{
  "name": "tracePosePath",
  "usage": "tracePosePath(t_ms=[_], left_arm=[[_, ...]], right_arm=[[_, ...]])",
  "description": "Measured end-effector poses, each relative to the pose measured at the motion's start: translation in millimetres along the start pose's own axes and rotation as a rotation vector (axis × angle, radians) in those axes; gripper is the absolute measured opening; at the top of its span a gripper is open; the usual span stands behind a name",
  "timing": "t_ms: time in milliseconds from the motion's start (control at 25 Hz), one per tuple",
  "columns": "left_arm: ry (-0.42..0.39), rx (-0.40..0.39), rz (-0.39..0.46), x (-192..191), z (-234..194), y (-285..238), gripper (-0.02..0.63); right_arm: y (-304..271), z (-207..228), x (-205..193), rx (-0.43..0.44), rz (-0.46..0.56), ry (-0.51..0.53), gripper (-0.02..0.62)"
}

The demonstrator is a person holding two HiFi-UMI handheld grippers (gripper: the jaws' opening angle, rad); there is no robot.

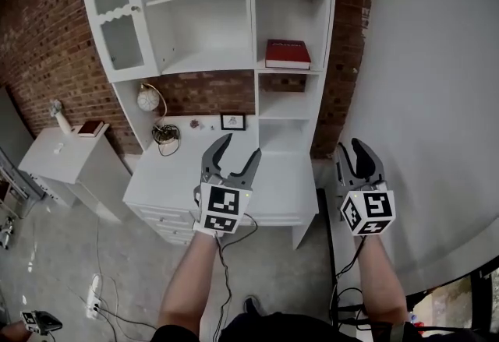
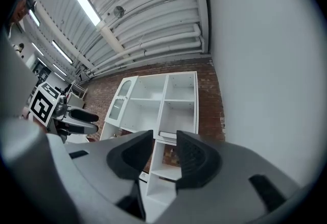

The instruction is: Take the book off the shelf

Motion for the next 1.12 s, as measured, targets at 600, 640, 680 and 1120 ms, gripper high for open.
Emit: tracePosePath(t_ms=[600,640,680,1120], left_arm=[[0.027,-0.090,0.037,-57.6,-76.4,-82.0,0.256],[0.020,-0.090,0.045,-55.4,-80.5,-88.8,0.256],[0.010,-0.089,0.055,-53.7,-83.3,-95.9,0.256],[-0.228,-0.074,-0.024,-60.3,-78.7,-174.3,0.256]], right_arm=[[-89.1,-22.5,-33.2,-0.077,-0.123,-0.030,0.133],[-94.9,-20.4,-31.9,-0.080,-0.120,-0.028,0.133],[-100.1,-18.3,-32.1,-0.080,-0.118,-0.025,0.132],[-166.0,19.4,-81.2,-0.023,-0.114,-0.101,0.124]])
Point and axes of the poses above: the fingertips, and each gripper's own axes: y backward along the fingers, z to its right, x out of its top, the point moved 8 cm from there along y, backward along the fingers, and after that the axes turned 2 degrees about -y, right-handed, at the moved point
